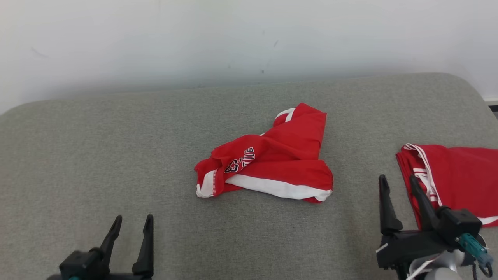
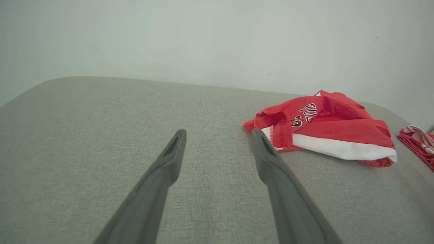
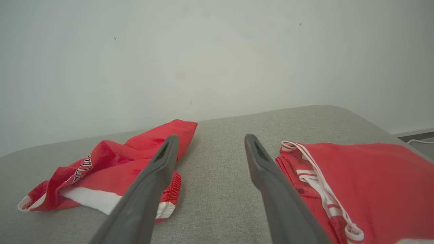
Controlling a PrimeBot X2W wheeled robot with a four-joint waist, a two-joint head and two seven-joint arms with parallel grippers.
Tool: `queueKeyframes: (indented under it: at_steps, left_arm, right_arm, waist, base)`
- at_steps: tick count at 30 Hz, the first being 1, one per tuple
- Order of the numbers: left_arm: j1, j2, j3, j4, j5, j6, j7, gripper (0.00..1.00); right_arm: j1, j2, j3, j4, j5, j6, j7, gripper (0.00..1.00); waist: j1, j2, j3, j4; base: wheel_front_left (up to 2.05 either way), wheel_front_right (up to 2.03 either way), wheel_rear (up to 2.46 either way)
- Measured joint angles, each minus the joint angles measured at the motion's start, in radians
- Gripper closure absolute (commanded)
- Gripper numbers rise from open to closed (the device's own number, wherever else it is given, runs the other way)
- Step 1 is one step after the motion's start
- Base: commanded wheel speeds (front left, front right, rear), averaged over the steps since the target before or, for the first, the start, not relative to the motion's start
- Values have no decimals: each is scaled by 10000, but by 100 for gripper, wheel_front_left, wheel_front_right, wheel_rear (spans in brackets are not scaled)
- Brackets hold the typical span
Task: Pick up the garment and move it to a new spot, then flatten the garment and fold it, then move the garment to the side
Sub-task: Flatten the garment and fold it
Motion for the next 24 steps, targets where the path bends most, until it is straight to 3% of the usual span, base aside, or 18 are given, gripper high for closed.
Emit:
queueKeyframes:
  at_steps: [6,14,19,24]
  left_arm:
    - [-873,299,-759,82,627,-485,474,0]
    - [-2572,1312,-2872,922,2711,-1871,1948,0]
    - [-3397,1755,-3505,1524,3367,-2027,2740,0]
    - [-4305,1845,-3919,2127,3591,-2104,3143,0]
  right_arm:
    - [-398,67,286,100,-4,15,-4,0]
    - [-409,84,380,196,-2,19,-17,0]
    - [-576,104,405,249,-2,46,-96,0]
    - [-576,127,405,314,0,46,-148,0]
  waist:
    - [0,0,80,-293]
    - [0,0,241,-805]
    - [0,-1,357,-1101]
    - [1,0,484,-1277]
  base:
    - [0,0,0]
    - [0,0,0]
    - [0,0,0]
    - [0,0,0]
